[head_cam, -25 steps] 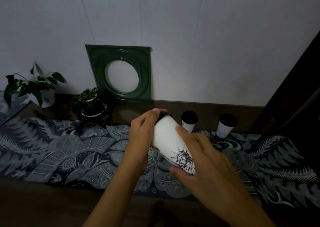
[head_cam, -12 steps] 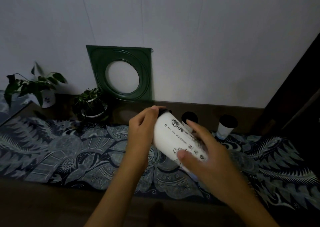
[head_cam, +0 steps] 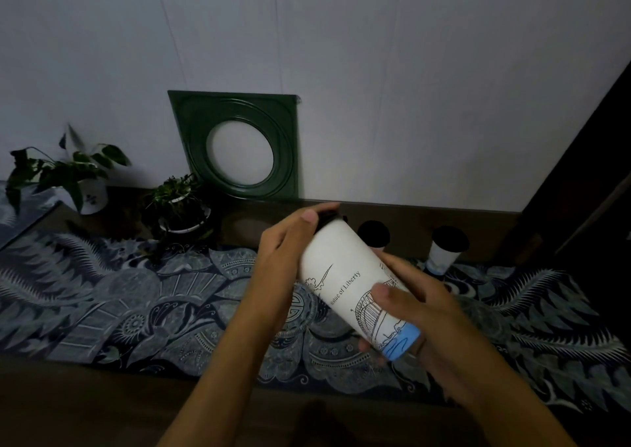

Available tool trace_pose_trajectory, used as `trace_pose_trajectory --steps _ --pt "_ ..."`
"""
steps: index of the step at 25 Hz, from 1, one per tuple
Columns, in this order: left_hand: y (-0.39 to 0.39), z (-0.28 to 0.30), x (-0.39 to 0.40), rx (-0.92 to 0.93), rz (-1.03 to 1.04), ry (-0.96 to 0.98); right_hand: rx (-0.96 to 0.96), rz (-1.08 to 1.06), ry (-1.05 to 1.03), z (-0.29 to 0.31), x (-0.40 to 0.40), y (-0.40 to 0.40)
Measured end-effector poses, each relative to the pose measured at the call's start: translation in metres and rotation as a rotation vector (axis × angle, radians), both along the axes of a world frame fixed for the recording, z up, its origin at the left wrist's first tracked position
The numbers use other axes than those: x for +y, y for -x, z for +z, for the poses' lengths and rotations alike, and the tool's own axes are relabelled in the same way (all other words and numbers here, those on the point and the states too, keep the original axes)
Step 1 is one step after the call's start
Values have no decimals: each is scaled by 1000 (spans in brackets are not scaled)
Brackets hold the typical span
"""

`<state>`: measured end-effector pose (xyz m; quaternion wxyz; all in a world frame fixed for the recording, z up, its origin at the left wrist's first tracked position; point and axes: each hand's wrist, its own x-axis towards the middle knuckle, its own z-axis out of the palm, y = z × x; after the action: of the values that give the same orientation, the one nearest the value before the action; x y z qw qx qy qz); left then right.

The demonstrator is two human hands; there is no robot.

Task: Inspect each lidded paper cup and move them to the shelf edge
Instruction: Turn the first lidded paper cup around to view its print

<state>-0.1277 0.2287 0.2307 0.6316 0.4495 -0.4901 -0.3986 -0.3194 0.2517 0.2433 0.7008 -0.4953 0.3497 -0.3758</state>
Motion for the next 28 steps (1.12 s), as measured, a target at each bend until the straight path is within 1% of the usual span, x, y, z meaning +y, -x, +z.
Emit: trace_pose_trajectory --steps 1,2,3,4,6,7,8,9,10,11,12,14,15,16,17,18,19,20,22,23,24,25,26,27,28 --pt "1 0 0 12 12 0 -2 1 -26 2 1 0" --pt "2 0 0 25 37 -8 32 -11 2 3 1 -1" --pt "3 1 -1 34 67 -25 130 -38 107 3 2 -1" --pt "4 2 -2 37 94 -52 307 -67 279 2 2 -2" --pt "6 6 -3 36 137 -131 802 -119 706 -3 1 -3" --pt "7 7 -4 35 149 -162 979 -119 876 -5 0 -5" --pt "7 9 -5 30 153 -174 1053 -111 957 -9 0 -7" --pt "7 10 -6 18 147 -167 1059 -111 980 -10 0 -7" --pt "5 10 -6 0 130 -146 1013 -122 952 -10 1 -7" --pt "3 10 -5 -19 101 -117 905 -130 850 -9 1 -7" --pt "0 9 -5 -33 68 -85 719 -116 666 -7 -1 -5" --pt "-3 8 -4 -17 16 -27 252 -30 279 -1 -4 -1" --pt "-3 7 -4 2 4 -8 126 1 131 3 -4 1" --pt "-2 7 -4 16 5 0 73 22 28 6 -3 1" --pt "0 7 -3 27 17 -4 57 31 -20 7 -2 2" --pt "2 8 -4 35 38 -17 81 10 -10 7 -1 2" --pt "3 8 -4 39 63 -34 182 -35 97 6 1 0" --pt "4 9 -5 39 87 -53 372 -78 283 6 2 -2" --pt "6 10 -5 31 113 -100 866 -126 743 -1 3 -4" --pt "6 10 -6 24 114 -119 1002 -126 885 -4 3 -6" --pt "6 10 -6 14 109 -129 1030 -127 920 -7 4 -6" --pt "6 10 -7 6 101 -133 1002 -134 902 -7 5 -6" --pt "5 11 -6 2 86 -129 899 -131 820 -5 5 -6" --pt "3 11 -5 8 62 -115 723 -113 663 -4 3 -5" --pt "2 11 -4 25 32 -89 483 -80 455 -2 0 -3"
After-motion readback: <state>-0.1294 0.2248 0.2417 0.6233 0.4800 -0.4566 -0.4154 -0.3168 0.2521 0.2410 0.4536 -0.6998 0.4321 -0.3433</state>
